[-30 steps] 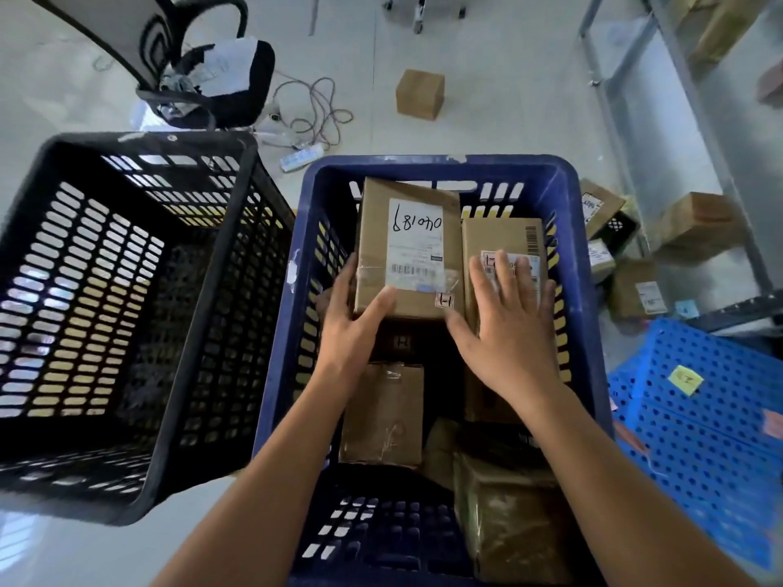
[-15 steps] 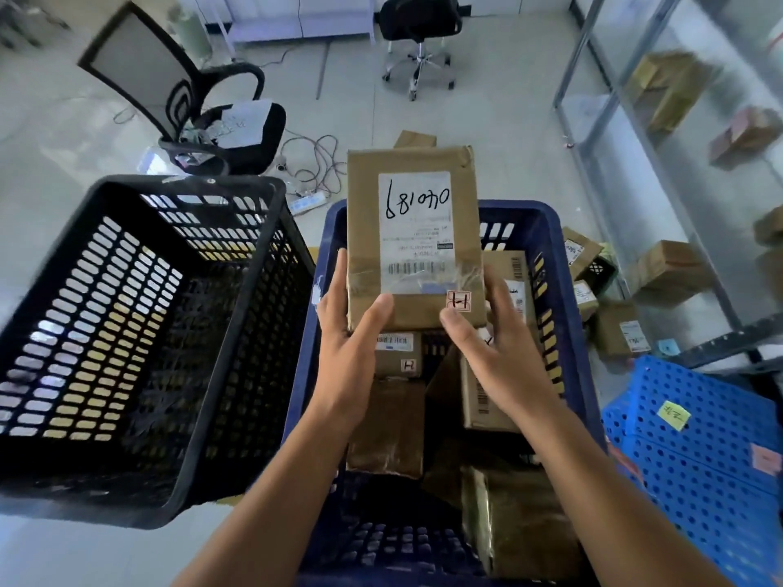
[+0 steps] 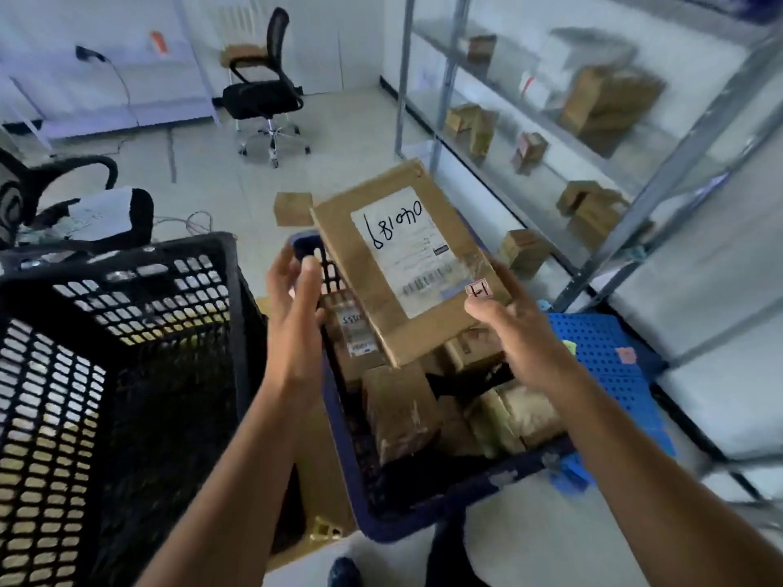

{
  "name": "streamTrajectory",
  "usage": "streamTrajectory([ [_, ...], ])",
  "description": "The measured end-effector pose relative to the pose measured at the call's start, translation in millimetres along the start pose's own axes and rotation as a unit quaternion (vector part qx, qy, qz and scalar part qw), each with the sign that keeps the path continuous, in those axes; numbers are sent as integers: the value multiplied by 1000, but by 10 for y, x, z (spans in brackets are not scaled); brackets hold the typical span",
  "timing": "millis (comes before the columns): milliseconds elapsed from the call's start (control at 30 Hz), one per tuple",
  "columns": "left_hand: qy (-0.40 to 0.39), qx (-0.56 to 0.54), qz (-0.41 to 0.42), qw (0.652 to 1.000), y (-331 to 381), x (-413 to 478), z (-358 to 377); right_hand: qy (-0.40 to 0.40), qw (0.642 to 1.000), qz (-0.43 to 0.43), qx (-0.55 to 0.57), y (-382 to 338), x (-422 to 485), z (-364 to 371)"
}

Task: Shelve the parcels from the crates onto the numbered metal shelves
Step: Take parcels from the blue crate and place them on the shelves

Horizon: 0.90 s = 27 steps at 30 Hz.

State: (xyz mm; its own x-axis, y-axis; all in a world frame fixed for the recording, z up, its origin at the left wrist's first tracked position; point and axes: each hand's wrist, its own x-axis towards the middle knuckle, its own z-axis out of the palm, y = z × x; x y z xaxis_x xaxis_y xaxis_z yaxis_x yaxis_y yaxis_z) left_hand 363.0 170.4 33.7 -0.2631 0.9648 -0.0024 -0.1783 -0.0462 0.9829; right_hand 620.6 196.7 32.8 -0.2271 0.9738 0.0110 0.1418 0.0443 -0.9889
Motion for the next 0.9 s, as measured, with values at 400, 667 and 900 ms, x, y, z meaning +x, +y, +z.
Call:
streamTrajectory([
  [400, -417, 15, -94, 904, -61, -457, 499, 34, 995, 60, -68, -388, -1768, -1007],
  [667, -375, -11, -81, 923, -65, -1568, 1493, 297, 954, 3, -29, -195, -3023, -1414],
  [900, -320, -37, -95, 942, -452, -2695, 1889, 489, 864, 43, 115, 422, -3874, -655],
])
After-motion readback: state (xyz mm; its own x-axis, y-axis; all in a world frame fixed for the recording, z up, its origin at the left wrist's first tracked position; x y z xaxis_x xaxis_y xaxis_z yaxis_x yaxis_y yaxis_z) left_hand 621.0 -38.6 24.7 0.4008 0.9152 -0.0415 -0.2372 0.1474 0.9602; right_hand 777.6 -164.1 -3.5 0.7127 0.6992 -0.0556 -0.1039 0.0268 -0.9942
